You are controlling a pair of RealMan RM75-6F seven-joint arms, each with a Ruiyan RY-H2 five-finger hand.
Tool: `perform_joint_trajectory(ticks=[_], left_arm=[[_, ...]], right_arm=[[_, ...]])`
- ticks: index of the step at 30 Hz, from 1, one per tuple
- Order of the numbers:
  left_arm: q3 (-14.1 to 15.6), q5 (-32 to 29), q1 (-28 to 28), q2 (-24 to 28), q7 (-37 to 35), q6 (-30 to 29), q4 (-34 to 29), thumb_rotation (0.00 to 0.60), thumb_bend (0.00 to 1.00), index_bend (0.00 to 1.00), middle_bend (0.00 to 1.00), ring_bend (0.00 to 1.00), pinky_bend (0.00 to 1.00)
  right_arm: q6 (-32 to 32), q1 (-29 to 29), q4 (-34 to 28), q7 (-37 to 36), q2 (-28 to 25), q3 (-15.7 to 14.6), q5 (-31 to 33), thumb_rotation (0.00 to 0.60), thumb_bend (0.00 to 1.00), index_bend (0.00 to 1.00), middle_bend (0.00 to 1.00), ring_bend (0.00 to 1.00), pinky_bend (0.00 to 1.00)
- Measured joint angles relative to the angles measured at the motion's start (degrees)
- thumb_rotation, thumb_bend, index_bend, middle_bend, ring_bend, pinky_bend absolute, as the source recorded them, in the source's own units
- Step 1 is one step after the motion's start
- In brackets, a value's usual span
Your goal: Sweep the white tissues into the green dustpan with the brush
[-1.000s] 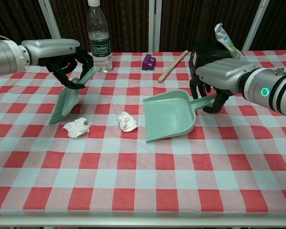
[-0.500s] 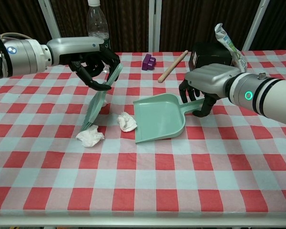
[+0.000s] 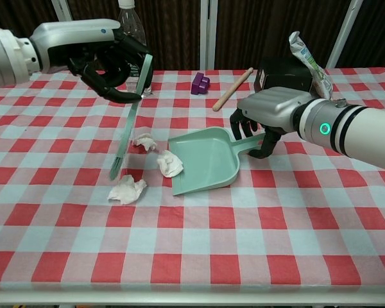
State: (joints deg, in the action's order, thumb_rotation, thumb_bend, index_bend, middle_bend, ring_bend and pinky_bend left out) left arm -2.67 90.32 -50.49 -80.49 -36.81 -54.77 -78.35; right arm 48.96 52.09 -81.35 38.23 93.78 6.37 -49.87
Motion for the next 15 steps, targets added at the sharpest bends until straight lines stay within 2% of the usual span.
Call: perform_joint_trajectory(ticks=[9, 15], left_arm=[[1.2, -7.1, 5.0, 1.9, 15.5, -0.5, -8.6, 0.600, 0.46, 0.56, 0.58, 0.74, 0.90], [0.8, -12.1, 7.4, -1.7, 27.4, -2.0, -10.5, 0.600, 0.46, 0.56, 0.58, 0.74, 0.90]], right_arm=[[-0.9, 0.4, -1.0, -0.4, -1.8, -1.6, -2.1, 0.600, 0.57, 0.68, 0.56, 0.35, 0.27], [-0.9, 0.6, -1.1, -0.8, -1.8, -1.5, -1.8, 0.600, 0.57, 0.68, 0.56, 0.35, 0.27]])
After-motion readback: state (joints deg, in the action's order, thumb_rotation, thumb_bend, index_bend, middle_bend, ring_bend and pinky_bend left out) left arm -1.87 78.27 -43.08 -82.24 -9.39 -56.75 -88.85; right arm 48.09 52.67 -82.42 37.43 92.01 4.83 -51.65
